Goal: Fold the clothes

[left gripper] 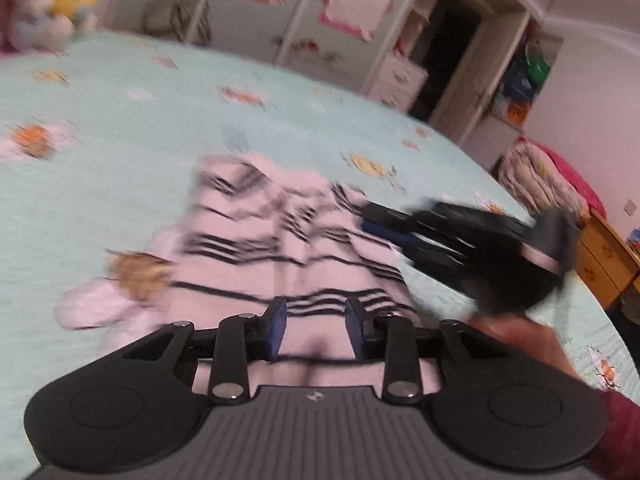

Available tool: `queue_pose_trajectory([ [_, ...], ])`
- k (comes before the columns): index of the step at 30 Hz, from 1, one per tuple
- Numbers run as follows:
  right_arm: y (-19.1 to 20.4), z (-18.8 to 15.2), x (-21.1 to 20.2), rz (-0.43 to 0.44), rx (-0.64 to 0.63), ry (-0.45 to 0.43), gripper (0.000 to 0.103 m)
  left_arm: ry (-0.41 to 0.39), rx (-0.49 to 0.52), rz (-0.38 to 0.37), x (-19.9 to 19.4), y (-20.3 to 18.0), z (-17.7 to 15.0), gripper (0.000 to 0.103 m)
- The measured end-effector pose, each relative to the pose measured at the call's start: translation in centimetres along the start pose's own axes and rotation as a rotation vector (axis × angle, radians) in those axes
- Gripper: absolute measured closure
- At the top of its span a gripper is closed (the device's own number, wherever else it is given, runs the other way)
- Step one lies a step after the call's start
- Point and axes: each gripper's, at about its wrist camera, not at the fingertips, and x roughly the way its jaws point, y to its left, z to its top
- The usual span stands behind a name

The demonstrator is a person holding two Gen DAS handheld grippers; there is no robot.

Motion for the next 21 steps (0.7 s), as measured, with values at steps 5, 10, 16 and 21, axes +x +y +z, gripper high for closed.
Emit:
queue_pose_trajectory([
  [5,5.4,-4.3,-1.3,0.075,-0.051,0.125,0.088,0.064,-0.152,0.009,-3.6,3.5,-4.6,0.069],
  [10,11.4,-5.3,3.6,0.148,-0.142,0.249,0.088,0.085,-0.218,-0.015,-4.5,4.2,-8.4,0.068],
  [16,9.1,-3.7,10.5,-0.065,-0.161,0.286,0.083,0.041,-0.110,0.022,-4.8,2.9,-9.8,0.066],
  [21,5.9,-3.7,7.0,0.109,0.064,0.163,0.078,0.048,-0.279,-0.070,-5.5,5.7,-7.7,0.065],
])
